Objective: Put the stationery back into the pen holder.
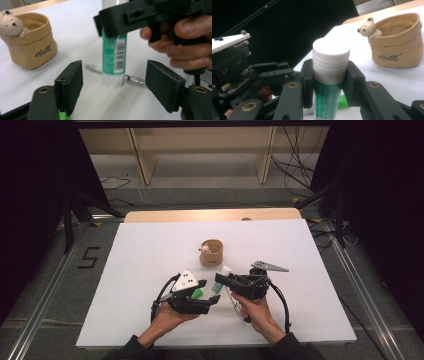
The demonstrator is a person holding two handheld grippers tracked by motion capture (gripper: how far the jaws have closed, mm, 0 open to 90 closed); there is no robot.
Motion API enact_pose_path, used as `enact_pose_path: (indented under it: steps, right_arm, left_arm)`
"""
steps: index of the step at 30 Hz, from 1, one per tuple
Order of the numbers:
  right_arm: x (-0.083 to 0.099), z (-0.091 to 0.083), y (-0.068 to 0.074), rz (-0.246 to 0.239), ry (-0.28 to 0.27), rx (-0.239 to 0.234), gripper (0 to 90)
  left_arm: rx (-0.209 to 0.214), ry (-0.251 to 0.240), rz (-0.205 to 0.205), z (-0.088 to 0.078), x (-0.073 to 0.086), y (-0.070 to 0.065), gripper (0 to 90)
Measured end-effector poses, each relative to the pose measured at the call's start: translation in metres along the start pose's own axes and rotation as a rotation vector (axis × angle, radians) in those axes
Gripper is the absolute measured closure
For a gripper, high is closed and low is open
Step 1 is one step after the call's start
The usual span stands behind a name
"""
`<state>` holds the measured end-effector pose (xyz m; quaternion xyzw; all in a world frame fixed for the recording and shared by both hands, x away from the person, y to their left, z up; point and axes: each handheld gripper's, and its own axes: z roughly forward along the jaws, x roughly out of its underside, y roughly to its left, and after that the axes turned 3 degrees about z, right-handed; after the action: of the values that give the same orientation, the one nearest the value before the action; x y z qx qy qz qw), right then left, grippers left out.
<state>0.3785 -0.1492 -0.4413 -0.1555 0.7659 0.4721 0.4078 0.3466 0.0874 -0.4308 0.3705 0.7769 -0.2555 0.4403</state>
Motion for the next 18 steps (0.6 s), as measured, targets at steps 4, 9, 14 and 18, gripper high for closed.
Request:
enact_pose_path:
  steps: [4,9,14,18]
  right_arm:
    - [-0.002,-0.002,0.001,-0.028,-0.006,0.011,65.7]
    - [-0.005,-0.004,0.001,-0.049,-0.007,0.024,65.6]
    - [-0.010,-0.006,-0.001,-0.064,-0.018,0.036,65.6]
    - [-0.016,-0.008,-0.002,-0.081,-0.034,0.047,65.6]
  left_arm:
    - [-0.013,0.009,-0.011,-0.005,0.001,0.007,25.4]
    - [-0.029,0.007,-0.005,-0.012,0.004,0.012,23.8]
    - [-0.042,0.001,-0.015,-0.019,0.006,0.020,23.3]
    - [-0.055,0.003,-0.022,-0.023,0.008,0.025,22.7]
